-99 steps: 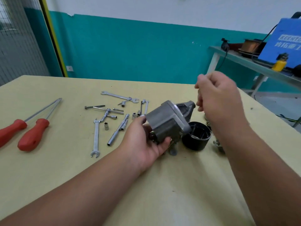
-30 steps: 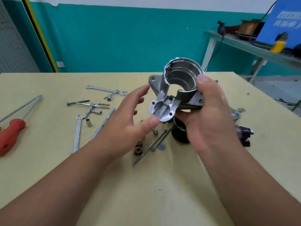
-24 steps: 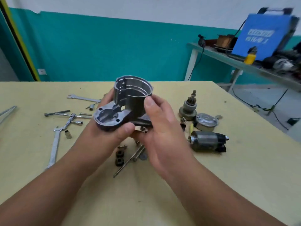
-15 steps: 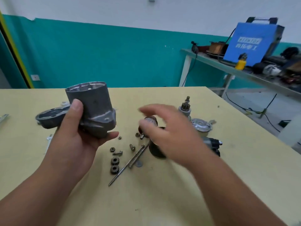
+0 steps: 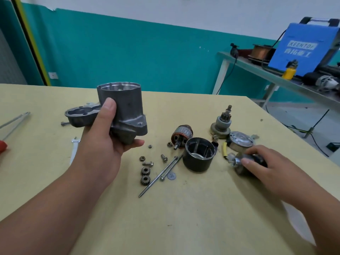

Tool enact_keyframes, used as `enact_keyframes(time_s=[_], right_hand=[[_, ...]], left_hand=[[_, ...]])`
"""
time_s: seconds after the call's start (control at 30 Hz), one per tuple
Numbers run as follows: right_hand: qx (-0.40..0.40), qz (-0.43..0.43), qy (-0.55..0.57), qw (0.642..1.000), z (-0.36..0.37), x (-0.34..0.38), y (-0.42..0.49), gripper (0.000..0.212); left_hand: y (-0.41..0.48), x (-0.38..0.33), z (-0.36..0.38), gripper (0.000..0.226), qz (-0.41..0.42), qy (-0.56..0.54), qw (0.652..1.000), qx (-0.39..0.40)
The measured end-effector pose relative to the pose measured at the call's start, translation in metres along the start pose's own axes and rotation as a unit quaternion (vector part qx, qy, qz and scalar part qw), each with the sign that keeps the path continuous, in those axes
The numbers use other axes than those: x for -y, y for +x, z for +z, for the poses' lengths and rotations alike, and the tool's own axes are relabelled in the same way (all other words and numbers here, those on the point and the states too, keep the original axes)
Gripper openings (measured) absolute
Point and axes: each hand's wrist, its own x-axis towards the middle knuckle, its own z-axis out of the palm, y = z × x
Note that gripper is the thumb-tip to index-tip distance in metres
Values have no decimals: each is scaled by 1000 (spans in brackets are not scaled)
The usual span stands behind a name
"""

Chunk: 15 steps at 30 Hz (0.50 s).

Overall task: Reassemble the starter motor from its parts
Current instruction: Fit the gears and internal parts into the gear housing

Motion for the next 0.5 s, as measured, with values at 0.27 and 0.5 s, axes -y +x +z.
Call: enact_keyframes(time_s=[0.27, 0.5], right_hand=[[-35, -63, 19, 997, -17, 55, -1, 30], [92, -87, -9, 992, -1, 141, 71, 50]], left_hand=[[3, -4, -1, 68, 6, 3, 1000, -22], [4, -5, -2, 63, 4, 6, 1000, -27]])
